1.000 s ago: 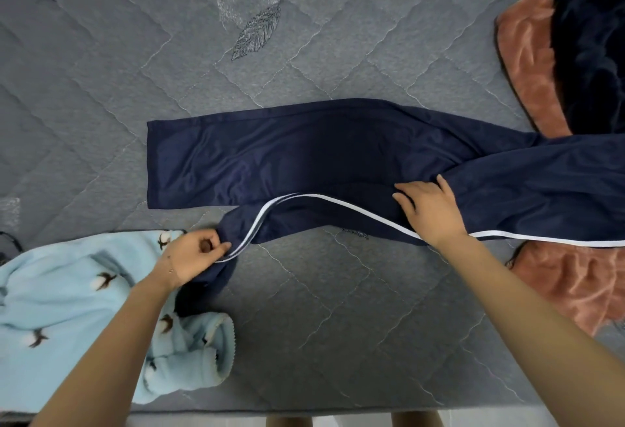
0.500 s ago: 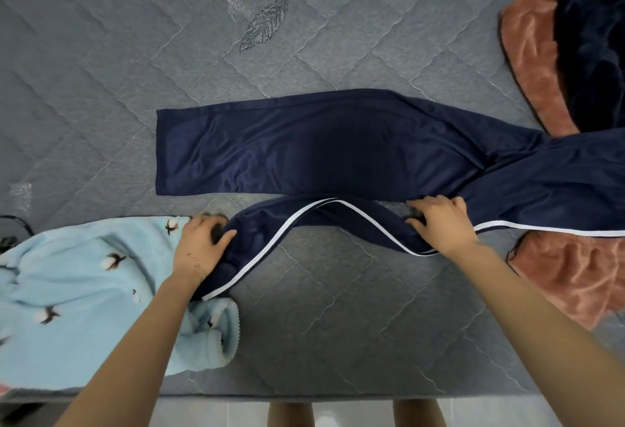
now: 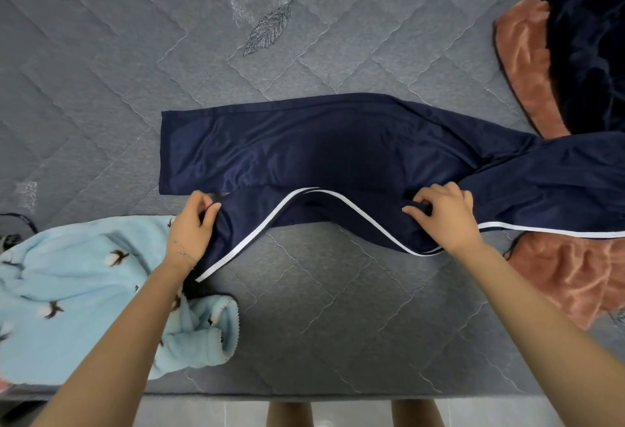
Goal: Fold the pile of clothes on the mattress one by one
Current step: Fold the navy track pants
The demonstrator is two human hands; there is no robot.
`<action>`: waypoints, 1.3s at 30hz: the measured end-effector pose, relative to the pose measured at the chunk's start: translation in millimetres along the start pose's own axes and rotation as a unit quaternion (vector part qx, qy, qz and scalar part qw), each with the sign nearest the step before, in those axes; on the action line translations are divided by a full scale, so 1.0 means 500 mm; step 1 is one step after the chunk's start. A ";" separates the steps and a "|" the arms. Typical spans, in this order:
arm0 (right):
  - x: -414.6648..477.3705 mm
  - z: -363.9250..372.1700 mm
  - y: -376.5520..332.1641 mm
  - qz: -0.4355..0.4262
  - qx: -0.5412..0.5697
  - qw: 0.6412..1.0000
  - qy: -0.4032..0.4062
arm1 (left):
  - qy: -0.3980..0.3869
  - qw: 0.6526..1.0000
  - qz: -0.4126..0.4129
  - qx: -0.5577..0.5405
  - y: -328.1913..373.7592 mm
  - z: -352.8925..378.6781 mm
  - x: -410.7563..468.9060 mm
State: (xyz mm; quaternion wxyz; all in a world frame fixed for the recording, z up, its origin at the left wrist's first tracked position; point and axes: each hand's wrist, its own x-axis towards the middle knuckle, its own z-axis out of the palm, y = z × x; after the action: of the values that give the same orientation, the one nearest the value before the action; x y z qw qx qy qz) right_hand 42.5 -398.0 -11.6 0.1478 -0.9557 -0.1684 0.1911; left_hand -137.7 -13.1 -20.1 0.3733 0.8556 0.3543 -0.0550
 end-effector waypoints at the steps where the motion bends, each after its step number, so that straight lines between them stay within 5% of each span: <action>1: 0.005 -0.002 -0.006 -0.004 0.005 1.000 0.016 | 0.007 1.000 0.007 -0.008 0.005 -0.004 0.007; 7: 0.035 -0.018 -0.029 -0.012 0.016 0.998 0.066 | 0.053 0.997 0.051 -0.016 0.050 -0.012 0.037; 13: 0.060 -0.043 -0.040 -0.036 0.071 0.975 0.209 | 0.176 0.977 0.115 0.024 0.100 -0.027 0.056; 19: 0.085 -0.012 -0.028 -0.027 0.048 0.997 0.054 | 0.077 0.963 0.205 0.157 0.093 -0.010 0.079; 26: 0.164 -0.001 -0.069 0.150 0.098 0.980 -0.089 | 0.017 0.977 -0.010 0.212 0.127 0.030 0.149; 39: 0.177 0.039 -0.118 0.101 0.104 0.963 -0.228 | -0.039 0.981 0.008 0.188 0.097 0.081 0.115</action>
State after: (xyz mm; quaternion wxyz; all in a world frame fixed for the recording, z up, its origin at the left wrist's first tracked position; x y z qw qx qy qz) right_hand 95.8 -307.1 -36.0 0.1834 -0.8783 -0.0792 0.4343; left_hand -56.8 -30.7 -40.4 0.2198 0.9104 0.3163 -0.1510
